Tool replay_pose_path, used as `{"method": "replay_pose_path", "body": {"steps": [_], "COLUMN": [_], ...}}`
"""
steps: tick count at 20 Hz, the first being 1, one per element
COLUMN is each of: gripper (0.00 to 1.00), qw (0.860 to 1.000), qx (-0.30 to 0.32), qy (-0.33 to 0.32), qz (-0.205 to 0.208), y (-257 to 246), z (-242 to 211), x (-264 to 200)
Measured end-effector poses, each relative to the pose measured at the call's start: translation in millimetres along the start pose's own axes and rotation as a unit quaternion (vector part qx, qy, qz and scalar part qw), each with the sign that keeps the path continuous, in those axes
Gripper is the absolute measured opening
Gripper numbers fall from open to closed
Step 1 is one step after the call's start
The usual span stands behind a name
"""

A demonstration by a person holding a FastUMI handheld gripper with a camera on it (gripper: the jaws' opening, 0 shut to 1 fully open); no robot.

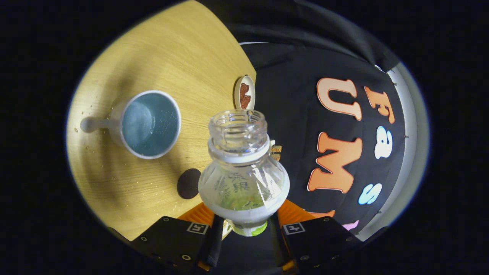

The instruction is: Take the bottle from table, then pour the juice into the cup, finally place the bottle on the coaster

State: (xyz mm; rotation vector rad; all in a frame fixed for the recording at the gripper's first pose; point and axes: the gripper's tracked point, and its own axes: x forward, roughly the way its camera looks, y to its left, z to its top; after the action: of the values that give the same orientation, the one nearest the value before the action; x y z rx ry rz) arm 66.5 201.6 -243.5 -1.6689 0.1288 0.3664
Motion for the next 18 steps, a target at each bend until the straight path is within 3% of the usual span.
{"method": "replay_pose_path", "body": {"steps": [5,12,15,18], "gripper": [0.56,0.56,0.56,0.56], "qw": [0.987,0.934,0.903,0.855], "qx": [0.152,0.341,0.411,0.496], "qy": [0.012,0.001,0.008,0.012], "qz": [0.052,0.105,0.122,0.148], "y": [3.1,-3.9,-8.5,-9.5], "z": [-0.9,4.9,-6.6,-16.0], "x": [-5.1,3.8,13.8,27.3]}}
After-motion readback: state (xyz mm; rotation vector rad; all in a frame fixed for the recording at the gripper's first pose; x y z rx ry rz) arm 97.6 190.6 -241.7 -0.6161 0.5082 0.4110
